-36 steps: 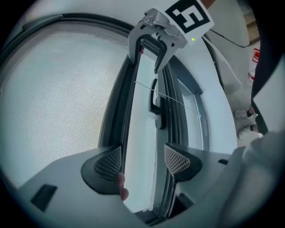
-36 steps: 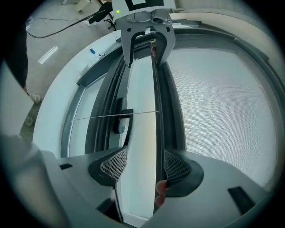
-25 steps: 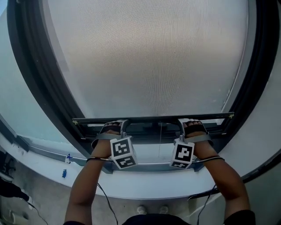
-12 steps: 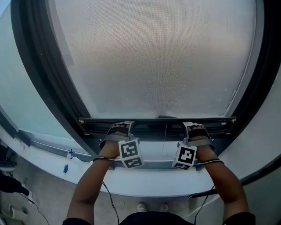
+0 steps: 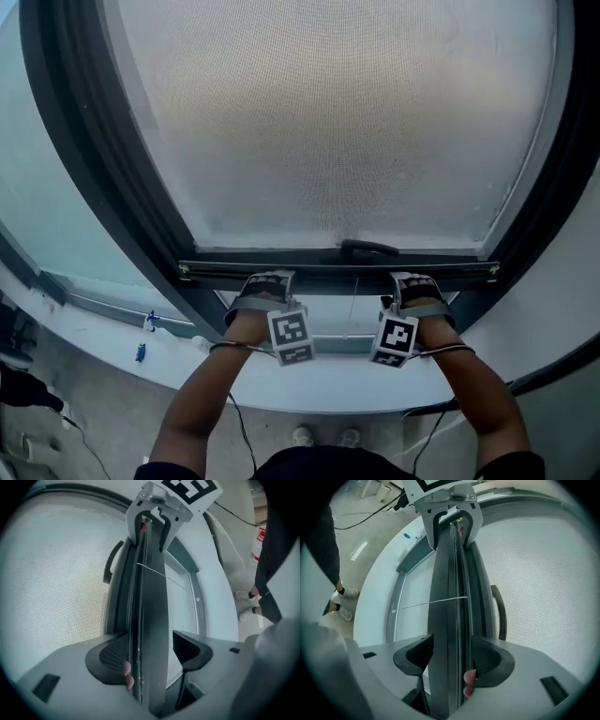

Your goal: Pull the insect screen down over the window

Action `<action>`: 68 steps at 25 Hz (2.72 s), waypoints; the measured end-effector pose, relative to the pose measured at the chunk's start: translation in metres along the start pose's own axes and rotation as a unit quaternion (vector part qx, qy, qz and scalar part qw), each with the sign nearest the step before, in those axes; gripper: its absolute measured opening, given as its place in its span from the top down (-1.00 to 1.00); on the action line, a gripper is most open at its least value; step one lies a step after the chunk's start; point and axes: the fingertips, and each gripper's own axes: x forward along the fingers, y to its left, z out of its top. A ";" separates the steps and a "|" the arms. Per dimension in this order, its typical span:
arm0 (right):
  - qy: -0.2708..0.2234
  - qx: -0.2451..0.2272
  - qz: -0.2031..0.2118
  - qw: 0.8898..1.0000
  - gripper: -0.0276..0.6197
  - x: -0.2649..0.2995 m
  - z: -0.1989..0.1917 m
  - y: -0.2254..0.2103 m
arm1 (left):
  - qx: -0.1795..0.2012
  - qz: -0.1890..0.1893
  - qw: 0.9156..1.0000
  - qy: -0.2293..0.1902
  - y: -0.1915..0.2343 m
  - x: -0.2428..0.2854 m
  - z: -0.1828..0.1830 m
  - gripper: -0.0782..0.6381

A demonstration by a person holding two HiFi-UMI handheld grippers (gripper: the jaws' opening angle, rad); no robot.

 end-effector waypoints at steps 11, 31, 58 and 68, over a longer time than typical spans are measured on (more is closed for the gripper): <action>-0.005 0.022 0.012 1.000 0.16 0.003 0.002 0.009 | -0.005 0.013 1.000 -0.004 -0.008 0.012 0.001 -0.06; 0.005 0.007 0.006 1.000 0.16 0.010 -0.002 0.014 | -0.001 0.027 1.000 -0.006 -0.010 0.018 0.000 -0.06; 0.005 0.010 -0.021 1.000 0.16 0.011 -0.001 0.014 | -0.014 0.076 0.997 0.003 -0.009 0.023 0.003 -0.06; 0.006 0.004 -0.018 1.000 0.16 0.009 -0.004 0.013 | -0.008 0.077 0.997 0.003 -0.010 0.022 0.003 -0.06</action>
